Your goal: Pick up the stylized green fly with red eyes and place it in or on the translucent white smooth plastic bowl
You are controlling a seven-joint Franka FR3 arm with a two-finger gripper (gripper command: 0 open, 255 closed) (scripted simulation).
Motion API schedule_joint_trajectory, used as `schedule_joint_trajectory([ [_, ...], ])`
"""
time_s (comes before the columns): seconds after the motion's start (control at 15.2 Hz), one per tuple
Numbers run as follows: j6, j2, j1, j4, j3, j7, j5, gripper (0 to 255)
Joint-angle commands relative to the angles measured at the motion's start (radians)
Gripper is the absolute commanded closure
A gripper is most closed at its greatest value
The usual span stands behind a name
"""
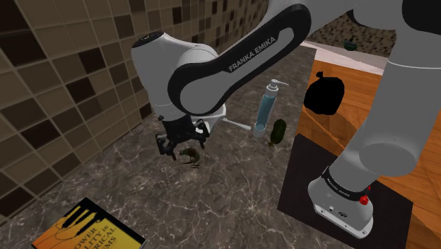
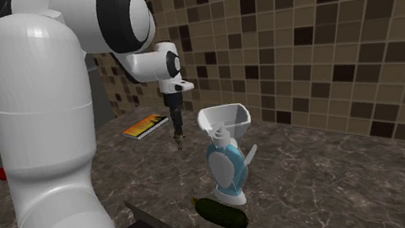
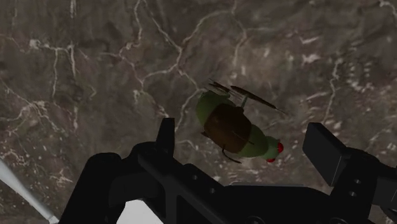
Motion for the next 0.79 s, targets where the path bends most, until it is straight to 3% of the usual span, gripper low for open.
schedule_joint_trajectory([
  [0.0, 0.006, 0.003, 0.001, -0.003, -0.001, 0.002, -0.003, 0],
  [0.33, 0.006, 0.003, 0.001, -0.003, -0.001, 0.002, -0.002, 0],
  [0.4, 0.006, 0.003, 0.001, -0.003, -0.001, 0.002, -0.002, 255],
  [0.73, 0.005, 0.004, 0.001, -0.002, -0.001, 0.002, -0.003, 255],
])
